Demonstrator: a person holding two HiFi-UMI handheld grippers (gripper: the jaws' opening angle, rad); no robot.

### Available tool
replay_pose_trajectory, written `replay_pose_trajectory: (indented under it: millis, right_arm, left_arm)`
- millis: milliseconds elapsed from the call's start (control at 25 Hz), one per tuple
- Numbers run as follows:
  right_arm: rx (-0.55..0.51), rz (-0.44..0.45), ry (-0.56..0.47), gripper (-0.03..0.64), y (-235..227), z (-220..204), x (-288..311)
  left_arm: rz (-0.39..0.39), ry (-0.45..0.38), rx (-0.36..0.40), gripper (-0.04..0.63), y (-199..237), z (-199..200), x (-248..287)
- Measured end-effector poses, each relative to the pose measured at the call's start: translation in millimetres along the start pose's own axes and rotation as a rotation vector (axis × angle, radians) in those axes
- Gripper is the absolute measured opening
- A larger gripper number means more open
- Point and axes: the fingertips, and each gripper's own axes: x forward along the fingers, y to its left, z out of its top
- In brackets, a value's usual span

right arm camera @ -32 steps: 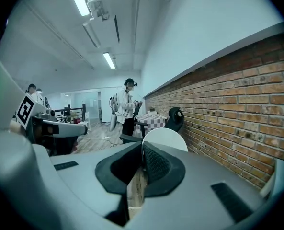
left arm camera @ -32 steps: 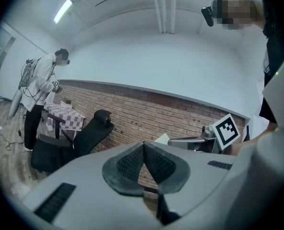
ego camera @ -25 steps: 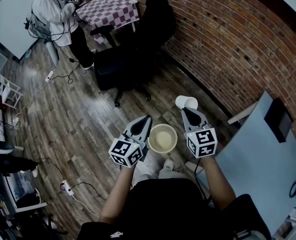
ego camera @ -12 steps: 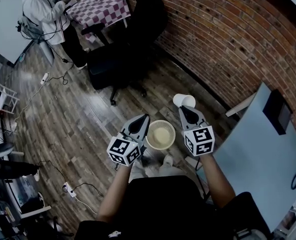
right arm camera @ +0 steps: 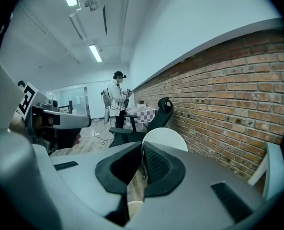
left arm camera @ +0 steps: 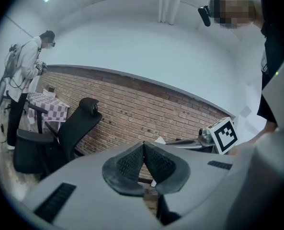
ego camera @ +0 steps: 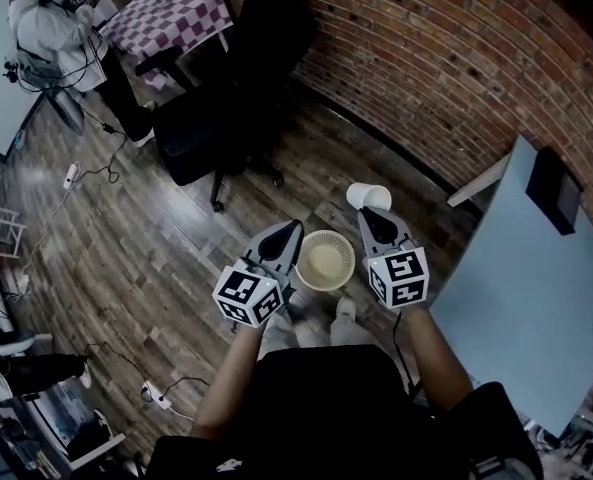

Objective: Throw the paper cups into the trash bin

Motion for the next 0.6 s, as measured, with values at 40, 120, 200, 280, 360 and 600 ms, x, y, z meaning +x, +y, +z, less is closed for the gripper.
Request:
replay_pose_trajectory:
  millis: [40, 120, 200, 280, 360, 600]
  right_arm:
    - [0.006, -0.012, 0.006, 0.017, 2.6, -2.4, 3.3]
    - [0.012, -0.037, 0.019, 0.017, 9.3, -6.0, 10.8]
    - [0.005, -0.062, 0.035, 0.017, 17.4, -8.5, 17.6]
    - [0.013, -0.086, 0.052, 0.017, 25.5, -13.1, 22.5]
    - [0.036, -0.113, 0.068, 0.017, 31.6, -19.8, 26.1]
    - [0.098, -0.203, 0.115, 0.017, 38.7, -45.3, 40.7]
  left_arm:
    - [-0.012, 0.010, 0.004, 0.005, 5.4, -1.0, -0.5]
    - [-0.034, 0.029, 0.009, 0.005, 17.3, -2.9, -2.6]
    - [-0.056, 0.045, 0.002, 0.005, 29.5, -4.8, -5.5]
    - [-0.079, 0.061, -0.010, 0.005, 40.5, -7.9, -8.9]
    - [-0.105, 0.078, -0.020, 0.005, 50.3, -11.8, -10.3]
    - [-0.201, 0.152, -0.015, 0.005, 72.4, -33.5, -3.7]
